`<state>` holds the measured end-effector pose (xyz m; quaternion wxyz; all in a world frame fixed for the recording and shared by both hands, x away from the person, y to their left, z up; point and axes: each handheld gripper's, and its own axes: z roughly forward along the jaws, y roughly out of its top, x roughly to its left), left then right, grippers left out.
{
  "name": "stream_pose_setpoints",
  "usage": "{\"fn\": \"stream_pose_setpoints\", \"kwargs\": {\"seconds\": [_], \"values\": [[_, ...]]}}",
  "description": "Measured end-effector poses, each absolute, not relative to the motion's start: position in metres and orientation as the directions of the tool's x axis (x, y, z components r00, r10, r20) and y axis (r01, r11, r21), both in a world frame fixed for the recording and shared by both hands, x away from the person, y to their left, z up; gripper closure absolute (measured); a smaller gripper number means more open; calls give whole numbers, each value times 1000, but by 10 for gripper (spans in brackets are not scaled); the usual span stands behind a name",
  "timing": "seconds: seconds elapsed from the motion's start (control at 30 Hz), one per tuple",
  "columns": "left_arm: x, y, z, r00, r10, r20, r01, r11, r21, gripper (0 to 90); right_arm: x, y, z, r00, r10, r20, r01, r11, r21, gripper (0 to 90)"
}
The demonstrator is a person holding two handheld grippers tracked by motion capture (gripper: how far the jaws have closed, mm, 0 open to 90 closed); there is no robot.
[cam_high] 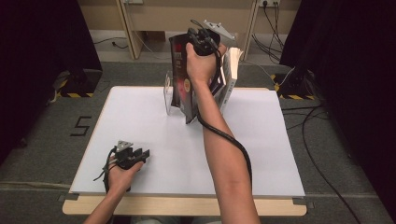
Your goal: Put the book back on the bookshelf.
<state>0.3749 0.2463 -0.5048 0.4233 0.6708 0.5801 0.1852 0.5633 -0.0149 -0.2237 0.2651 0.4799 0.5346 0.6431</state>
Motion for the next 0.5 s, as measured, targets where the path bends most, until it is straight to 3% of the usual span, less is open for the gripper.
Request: {"fn": "stream_pose_setpoints", "kwargs": {"seconds": [0.23,0.5], "values": [[375,246,-505,258,935,-245,621,34,783,602,566,-11,-229,-395,857,331,159,-291,943,884],[375,246,-505,261,935,-241,619,30,785,602,555,-12,-257,-386,870,307,158,-266,951,882]]}}
